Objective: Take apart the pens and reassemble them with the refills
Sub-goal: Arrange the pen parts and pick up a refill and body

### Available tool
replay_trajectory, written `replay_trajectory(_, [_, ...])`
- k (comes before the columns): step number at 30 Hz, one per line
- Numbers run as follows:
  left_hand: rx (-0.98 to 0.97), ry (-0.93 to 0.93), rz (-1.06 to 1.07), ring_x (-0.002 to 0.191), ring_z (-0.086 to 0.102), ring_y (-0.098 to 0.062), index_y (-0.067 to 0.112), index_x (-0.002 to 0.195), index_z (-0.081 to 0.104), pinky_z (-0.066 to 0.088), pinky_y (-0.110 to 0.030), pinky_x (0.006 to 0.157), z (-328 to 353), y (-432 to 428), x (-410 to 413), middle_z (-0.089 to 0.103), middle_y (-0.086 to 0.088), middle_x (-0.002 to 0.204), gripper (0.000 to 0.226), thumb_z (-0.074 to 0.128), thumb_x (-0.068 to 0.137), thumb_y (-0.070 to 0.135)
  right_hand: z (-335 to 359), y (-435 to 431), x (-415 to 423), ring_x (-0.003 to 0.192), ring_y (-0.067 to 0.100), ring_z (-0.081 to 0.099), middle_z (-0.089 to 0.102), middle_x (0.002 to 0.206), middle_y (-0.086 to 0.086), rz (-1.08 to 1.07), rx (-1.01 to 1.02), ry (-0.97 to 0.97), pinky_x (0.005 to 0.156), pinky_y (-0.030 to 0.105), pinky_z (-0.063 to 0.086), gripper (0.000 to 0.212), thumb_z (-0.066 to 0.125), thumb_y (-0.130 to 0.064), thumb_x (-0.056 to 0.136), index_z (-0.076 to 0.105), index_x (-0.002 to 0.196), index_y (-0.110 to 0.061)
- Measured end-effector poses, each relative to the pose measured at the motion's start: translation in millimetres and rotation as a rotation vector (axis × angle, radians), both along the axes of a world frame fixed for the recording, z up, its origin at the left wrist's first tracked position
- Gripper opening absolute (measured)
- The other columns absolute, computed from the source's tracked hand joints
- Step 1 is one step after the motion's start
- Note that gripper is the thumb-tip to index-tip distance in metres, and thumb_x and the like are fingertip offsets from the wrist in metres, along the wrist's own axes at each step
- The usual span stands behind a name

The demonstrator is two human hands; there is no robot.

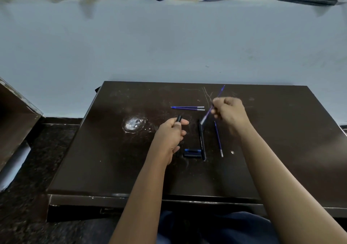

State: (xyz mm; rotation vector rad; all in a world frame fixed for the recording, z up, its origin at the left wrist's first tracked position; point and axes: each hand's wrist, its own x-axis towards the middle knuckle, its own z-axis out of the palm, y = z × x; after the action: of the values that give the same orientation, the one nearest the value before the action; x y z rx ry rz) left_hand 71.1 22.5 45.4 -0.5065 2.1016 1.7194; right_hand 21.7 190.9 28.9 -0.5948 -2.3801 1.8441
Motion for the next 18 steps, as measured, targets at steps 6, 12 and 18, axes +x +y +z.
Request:
replay_trajectory(6, [-0.030, 0.029, -0.030, 0.073, 0.048, -0.005, 0.029, 0.104, 0.064, 0.039, -0.020, 0.060, 0, 0, -2, 0.056, 0.005, 0.086, 0.031, 0.034, 0.101, 0.021, 29, -31, 4, 0.056, 0.008, 0.059, 0.064, 0.072, 0.007, 0.059, -0.172, 0.236, 0.055, 0.017, 0.049, 0.015, 0.050, -0.014, 0.097, 0.058, 0.089, -0.004])
replay_trajectory(12, [-0.027, 0.040, -0.042, 0.076, 0.049, -0.004, 0.027, 0.110, 0.065, 0.037, -0.020, 0.061, 1, 0, -2, 0.056, 0.004, 0.091, 0.032, 0.035, 0.102, 0.021, 24, -42, 6, 0.060, 0.011, 0.061, 0.065, 0.074, 0.005, 0.193, -0.143, 0.186, 0.058, 0.021, 0.049, 0.013, 0.051, -0.012, 0.097, 0.059, 0.092, -0.003])
replay_trajectory(18, [-0.005, 0.087, -0.020, 0.080, 0.052, -0.005, 0.035, 0.090, 0.061, 0.041, -0.022, 0.071, -1, -1, -2, 0.060, 0.004, 0.090, 0.030, 0.035, 0.101, 0.024, 24, -44, 12, 0.063, 0.001, 0.060, 0.070, 0.078, 0.000, 0.476, -0.029, -0.005, 0.066, 0.019, 0.047, 0.013, 0.060, -0.008, 0.090, 0.071, 0.090, -0.002])
